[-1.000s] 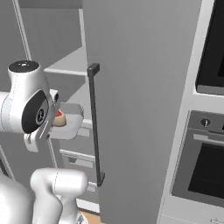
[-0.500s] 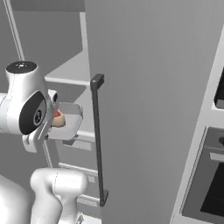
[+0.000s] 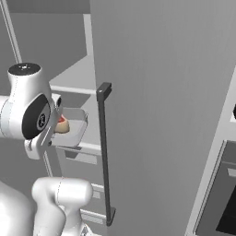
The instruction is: Take the meat container that has the steak and place it on the second highest rack of the freezer. Then take the vegetable container that has the cucumbers and place it on the highest rack of the freezer.
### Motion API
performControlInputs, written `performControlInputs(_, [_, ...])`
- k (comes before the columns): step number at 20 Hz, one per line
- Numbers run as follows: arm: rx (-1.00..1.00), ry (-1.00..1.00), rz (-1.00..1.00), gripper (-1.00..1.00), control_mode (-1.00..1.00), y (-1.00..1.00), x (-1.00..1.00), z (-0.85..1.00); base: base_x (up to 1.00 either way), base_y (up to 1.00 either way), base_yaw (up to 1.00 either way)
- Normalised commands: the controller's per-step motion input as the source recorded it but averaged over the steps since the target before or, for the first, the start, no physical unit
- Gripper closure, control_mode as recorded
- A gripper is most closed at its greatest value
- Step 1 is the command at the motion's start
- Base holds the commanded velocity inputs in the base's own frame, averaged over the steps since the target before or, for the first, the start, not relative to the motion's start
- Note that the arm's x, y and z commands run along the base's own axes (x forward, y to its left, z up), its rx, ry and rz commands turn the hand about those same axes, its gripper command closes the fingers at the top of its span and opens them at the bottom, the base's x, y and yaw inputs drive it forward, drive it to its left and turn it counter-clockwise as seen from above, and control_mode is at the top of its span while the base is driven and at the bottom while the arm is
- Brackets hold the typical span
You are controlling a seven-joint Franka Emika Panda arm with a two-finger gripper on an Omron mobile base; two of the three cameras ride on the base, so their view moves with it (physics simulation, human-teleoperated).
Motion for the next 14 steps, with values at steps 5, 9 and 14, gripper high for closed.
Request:
performControlInputs(5, [0.0,0.0,0.0,1.0,1.0,0.0,0.0,0.0,0.14,0.36,0.0])
performControlInputs(9, [0.0,0.0,0.0,1.0,-1.0,0.06,0.07,-0.03,0.16,0.18,0.0])
performControlInputs(14, [0.0,0.0,0.0,1.0,-1.0,0.31,0.33,-0.22,0.0,0.0,0.0])
